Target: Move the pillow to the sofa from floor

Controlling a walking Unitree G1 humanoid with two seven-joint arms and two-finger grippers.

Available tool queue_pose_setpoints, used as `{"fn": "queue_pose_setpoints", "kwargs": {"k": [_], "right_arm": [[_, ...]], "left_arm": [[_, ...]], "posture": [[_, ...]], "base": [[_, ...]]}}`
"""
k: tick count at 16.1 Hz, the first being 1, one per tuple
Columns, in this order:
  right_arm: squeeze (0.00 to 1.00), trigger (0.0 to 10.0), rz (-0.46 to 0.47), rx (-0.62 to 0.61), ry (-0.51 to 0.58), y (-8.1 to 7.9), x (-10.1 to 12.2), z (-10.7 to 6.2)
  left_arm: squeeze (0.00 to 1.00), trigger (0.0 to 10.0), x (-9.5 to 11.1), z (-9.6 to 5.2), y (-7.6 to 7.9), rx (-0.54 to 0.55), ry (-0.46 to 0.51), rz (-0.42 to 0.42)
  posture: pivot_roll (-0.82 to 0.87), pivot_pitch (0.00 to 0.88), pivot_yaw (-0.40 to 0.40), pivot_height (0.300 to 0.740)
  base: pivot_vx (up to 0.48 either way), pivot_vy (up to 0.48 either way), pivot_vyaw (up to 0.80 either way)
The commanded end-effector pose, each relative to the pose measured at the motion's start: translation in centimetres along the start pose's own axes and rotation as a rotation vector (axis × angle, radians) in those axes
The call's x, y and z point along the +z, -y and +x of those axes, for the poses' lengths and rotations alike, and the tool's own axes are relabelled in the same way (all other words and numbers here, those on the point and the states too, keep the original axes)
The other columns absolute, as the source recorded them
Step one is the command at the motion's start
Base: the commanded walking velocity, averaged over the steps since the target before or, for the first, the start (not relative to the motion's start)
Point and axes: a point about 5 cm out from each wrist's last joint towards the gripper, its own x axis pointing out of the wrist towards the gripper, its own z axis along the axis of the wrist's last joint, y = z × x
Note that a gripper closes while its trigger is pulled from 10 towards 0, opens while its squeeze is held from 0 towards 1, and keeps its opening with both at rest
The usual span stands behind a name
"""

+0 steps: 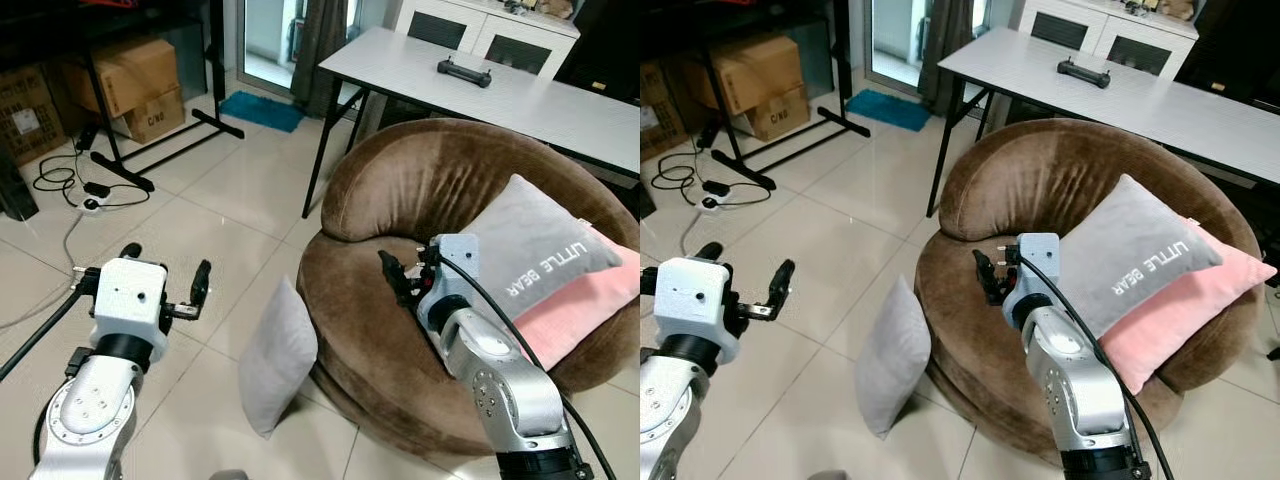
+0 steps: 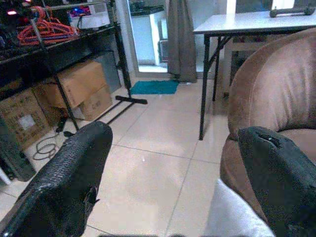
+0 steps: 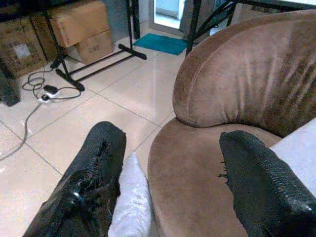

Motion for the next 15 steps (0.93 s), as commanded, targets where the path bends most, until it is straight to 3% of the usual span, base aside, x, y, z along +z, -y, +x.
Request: {"fn": "queue_pose_setpoints", "kwargs": {"k": [1,6,9,11,13,15], "right_arm": [[0.00,10.0,-0.053,-0.004,0.020,0.27,0.45,-0.07],[0.00,10.0,-0.030,-0.030,0.021,0.44,0.35,0.02],[0.00,10.0,-0.115,0.026,0.024,-0.21,0.52,0.03],[0.00,10.0,-0.099,0.030,0.023,-0.41,0.33,0.10],[0.00,10.0,-0.053,0.011,0.038,-0.19,0.42,0.14],[0.00,10.0,-0.070,-0.004,0.037,0.17,0.50,0.26]], "left_arm": [[0.00,10.0,0.44,0.22,0.27,-0.015,0.024,-0.013],[0.00,10.0,0.41,0.23,0.03,-0.013,0.019,-0.024],[0.00,10.0,0.42,0.31,-0.02,-0.018,0.020,-0.026],[0.00,10.0,0.42,0.32,-0.04,-0.019,0.020,-0.026],[0.00,10.0,0.42,0.34,-0.06,-0.022,0.018,-0.022],[0.00,10.0,0.33,0.39,-0.02,-0.027,0.013,-0.015]], "posture": [[0.18,0.000,-0.115,0.740],[0.18,0.000,-0.114,0.740],[0.19,0.000,-0.114,0.740],[0.19,0.000,-0.114,0.740],[0.19,0.000,-0.113,0.740],[0.18,0.000,-0.111,0.740]], "base": [[0.000,0.000,0.80],[0.332,0.000,0.64],[0.394,0.000,0.53],[0.394,0.000,0.80],[0.394,0.000,0.22],[0.377,0.000,0.00]]}}
